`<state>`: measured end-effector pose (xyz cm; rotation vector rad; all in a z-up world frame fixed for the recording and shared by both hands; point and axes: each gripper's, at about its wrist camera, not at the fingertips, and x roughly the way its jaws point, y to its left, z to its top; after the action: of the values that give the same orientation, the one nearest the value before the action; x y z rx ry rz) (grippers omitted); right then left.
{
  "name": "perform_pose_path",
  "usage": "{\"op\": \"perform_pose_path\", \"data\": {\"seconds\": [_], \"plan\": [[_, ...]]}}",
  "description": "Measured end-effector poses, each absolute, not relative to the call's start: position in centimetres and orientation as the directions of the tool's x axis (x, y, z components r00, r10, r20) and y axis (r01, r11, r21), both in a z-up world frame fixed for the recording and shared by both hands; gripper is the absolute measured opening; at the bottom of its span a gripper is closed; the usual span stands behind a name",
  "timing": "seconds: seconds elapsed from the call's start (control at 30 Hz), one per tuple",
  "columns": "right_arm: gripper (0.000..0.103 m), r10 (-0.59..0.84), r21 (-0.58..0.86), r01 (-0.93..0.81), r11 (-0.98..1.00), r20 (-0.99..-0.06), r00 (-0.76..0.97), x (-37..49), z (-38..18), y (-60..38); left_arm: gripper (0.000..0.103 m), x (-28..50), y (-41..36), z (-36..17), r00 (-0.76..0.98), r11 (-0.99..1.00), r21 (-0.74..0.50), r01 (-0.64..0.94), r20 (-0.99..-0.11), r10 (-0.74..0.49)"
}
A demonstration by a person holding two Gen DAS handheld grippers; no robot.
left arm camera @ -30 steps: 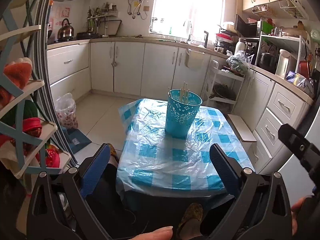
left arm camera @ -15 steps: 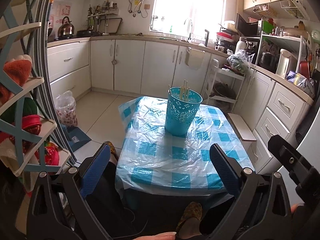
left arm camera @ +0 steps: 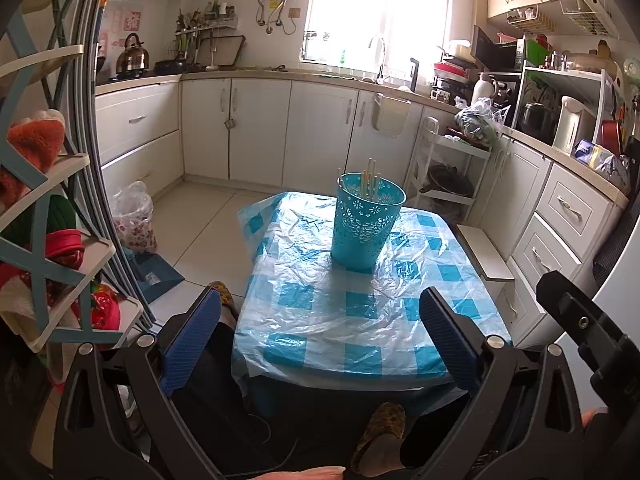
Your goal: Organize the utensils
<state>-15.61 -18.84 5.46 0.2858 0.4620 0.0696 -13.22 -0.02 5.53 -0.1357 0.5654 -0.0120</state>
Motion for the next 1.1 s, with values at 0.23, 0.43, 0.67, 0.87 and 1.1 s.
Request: {"op": "perform_pose_path", "data": {"seconds": [0.23, 0.43, 0.67, 0.87, 1.1], "plan": [[0.096, 0.126, 0.278, -0.005, 0.961, -0.420, 0.899, -15.8, 5.4, -18.5, 0.095, -13.2, 0.0, 5.5, 0.844, 0.991, -0.131, -0.025, -0.533, -0.050], [0.096, 0.126, 0.279, -0.004, 0.960, -0.421, 0.898, -15.9, 5.4, -18.5, 0.095, -13.3, 0.0, 5.5, 0.846, 0.991, -0.132, -0.026, -0.532, -0.049], [0.096, 0.122, 0.275, -0.001, 0.962, -0.422, 0.899, -15.8, 5.4, -18.4, 0.095, -13.2, 0.3, 5.3, 0.842, 0.990, -0.134, -0.030, -0.538, -0.048], [0.096, 0.124, 0.271, -0.005, 0.962, -0.423, 0.897, -16.0, 5.4, -18.5, 0.095, -13.1, 0.3, 5.3, 0.839, 0.989, -0.143, -0.042, -0.543, -0.042], [0.096, 0.126, 0.286, -0.001, 0.958, -0.419, 0.899, -16.1, 5.5, -19.4, 0.095, -13.1, -0.4, 5.4, 0.841, 0.992, -0.121, -0.036, -0.541, -0.035]]}}
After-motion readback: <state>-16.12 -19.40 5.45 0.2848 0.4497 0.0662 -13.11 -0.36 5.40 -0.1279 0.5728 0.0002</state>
